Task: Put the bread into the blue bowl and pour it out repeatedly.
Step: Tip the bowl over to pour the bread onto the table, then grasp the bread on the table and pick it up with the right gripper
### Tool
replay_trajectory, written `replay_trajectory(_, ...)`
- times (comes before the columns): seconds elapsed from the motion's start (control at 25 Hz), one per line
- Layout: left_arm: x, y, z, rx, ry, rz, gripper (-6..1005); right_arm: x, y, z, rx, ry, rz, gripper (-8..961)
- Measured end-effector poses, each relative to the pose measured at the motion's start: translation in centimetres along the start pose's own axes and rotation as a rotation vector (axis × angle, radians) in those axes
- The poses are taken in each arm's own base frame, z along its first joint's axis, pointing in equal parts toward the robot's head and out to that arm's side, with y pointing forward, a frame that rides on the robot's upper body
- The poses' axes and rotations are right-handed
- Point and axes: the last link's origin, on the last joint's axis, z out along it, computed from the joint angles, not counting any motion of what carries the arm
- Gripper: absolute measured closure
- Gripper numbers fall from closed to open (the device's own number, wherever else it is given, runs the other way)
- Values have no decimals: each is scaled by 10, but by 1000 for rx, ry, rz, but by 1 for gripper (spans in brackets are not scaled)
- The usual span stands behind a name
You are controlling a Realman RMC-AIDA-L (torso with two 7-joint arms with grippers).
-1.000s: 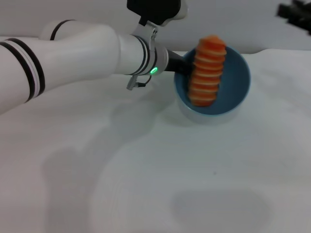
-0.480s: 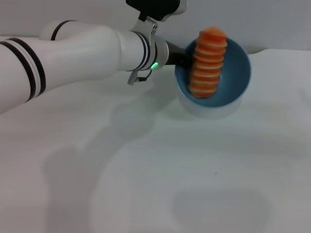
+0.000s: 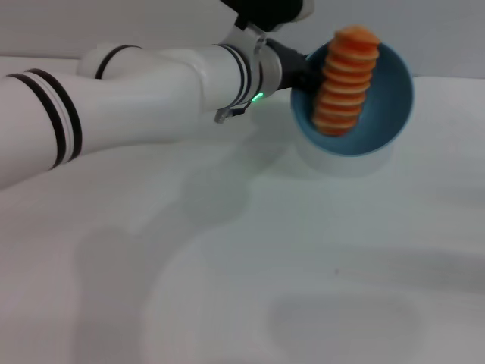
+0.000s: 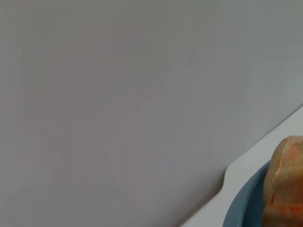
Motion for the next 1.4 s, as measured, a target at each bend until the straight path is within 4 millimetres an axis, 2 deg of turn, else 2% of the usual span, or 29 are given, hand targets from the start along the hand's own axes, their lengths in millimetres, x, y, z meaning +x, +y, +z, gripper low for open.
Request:
replay_trajectory(0.16,9,10,2,-3,70,86,1000,11,1,-10,25,22,40,188)
replay_trajectory(0.36,11,30,2,-33,147,222,1000,20,13,-18,11,10,91,189)
replay_trajectory(1.0,5,35,1,-48,133,206,1001,12,16,-22,-5,-63,105,192)
replay_trajectory(1.08,6,33,1,-51,109,169,1001,11,16,-22,-15,-61,144,192)
replay_trajectory(1.2,11,20,2,-40,53,62,1001,9,17,-19,-55,-45,230,195)
replay_trajectory(1.36,12,-5,0,-14,-24,-60,1001,-2,27,-9,-273,101,325,201)
replay_trajectory(1.4,13,-8,0,-8,-29,-74,1001,-2,27,-9,-273,101,325,203)
